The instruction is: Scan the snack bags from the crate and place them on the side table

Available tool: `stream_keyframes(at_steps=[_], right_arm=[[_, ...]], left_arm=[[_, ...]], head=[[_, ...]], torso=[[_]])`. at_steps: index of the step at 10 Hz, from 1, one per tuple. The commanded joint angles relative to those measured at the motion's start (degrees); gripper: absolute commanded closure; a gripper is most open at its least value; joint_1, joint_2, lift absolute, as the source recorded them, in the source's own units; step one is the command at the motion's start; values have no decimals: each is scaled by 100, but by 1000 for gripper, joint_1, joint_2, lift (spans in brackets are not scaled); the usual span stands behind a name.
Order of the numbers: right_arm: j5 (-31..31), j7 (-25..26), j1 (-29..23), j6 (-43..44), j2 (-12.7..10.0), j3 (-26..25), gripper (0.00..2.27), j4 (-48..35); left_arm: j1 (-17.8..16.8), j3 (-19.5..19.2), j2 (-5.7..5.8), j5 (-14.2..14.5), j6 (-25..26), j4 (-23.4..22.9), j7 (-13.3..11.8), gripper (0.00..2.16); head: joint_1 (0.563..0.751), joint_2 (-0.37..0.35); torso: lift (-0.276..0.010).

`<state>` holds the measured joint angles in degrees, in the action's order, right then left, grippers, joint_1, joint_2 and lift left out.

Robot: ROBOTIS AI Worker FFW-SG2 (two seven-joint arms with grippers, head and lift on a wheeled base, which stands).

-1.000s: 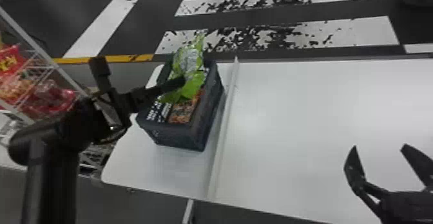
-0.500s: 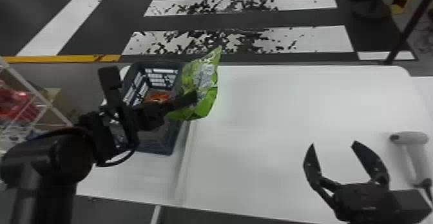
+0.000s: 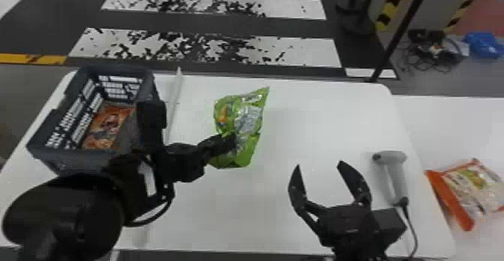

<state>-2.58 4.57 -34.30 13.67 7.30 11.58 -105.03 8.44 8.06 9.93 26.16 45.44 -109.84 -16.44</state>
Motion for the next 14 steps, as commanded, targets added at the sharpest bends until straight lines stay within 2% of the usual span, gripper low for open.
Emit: stream_keyframes(at_steps=[1, 3, 4, 5, 6, 9, 10, 11, 13, 14], right_arm=[[-14, 0, 2, -10, 9, -16, 66, 0], [-40, 0, 2, -10, 9, -33, 66, 0], [-49, 0, 2, -10, 18, -33, 66, 0], [-49, 0, -7, -10, 18, -33, 66, -9], [-49, 0, -16, -10, 18, -33, 66, -18], [-49, 0, -60, -10, 26, -33, 66, -88], [-49, 0, -68, -10, 26, -42, 66, -115], [-49, 0, -68, -10, 35, -42, 66, -115], [-49, 0, -60, -10, 35, -42, 66, -150], [-49, 0, -33, -27, 44, -51, 73, -176]], left_arm=[[8, 512, -88, -120, -417, 375, 220, 2135], [8, 995, -149, -243, -1225, 1034, 686, 2071], [8, 1083, -211, -243, -1630, 1325, 862, 1679], [-1, 1153, -202, -243, -1893, 1465, 862, 255], [-1, 1162, -202, -243, -1929, 1474, 897, -2], [35, 1136, -158, -243, -2175, 1351, 932, 29], [149, 1074, -132, -296, -2280, 1140, 949, 33], [395, 951, -106, -569, -2509, 841, 993, 33], [940, 573, 88, -929, -3282, 182, 1020, 36], [1168, 310, 228, -982, -3651, -73, 1002, 36]], head=[[695, -105], [695, -159], [695, -174], [695, -179], [695, -186], [695, -185], [695, -184], [695, -179], [695, -145], [695, -109]], torso=[[-50], [-50], [-50], [-50], [-50], [-50], [-50], [-50], [-50], [-50]])
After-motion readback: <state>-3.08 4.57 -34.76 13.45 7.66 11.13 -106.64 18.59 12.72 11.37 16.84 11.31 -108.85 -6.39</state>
